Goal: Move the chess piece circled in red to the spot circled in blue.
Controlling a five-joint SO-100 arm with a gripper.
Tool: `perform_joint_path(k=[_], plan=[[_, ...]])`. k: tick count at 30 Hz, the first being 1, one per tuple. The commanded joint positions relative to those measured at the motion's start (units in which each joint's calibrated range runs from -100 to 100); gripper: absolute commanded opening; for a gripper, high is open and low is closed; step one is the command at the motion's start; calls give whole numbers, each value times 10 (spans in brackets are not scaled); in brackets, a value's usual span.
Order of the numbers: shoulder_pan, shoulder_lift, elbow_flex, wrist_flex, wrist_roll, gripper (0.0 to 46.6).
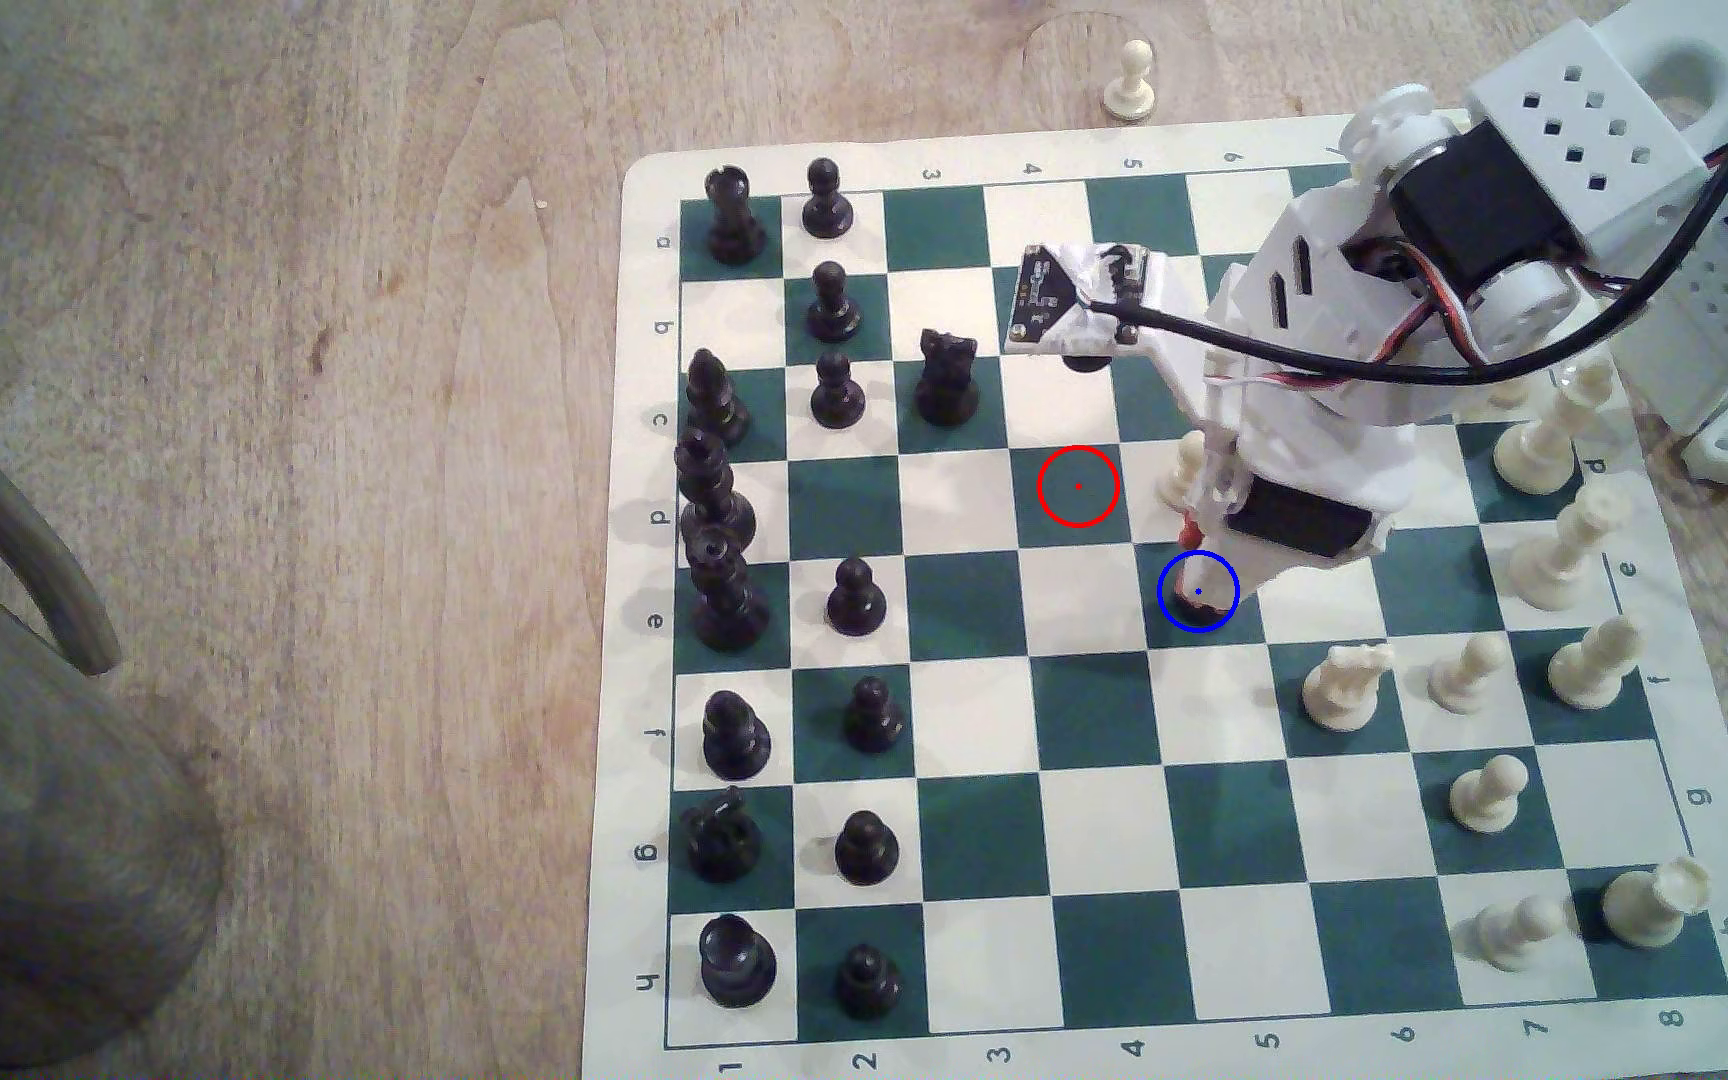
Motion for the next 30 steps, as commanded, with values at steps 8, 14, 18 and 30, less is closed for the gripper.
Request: perform_joint_path(k=[8, 14, 18, 30], plan=[[18, -12, -6, -5, 4, 15], [11, -13, -3, -5, 4, 15], [10, -9, 3, -10, 2, 15], [10, -11, 4, -9, 7, 181]])
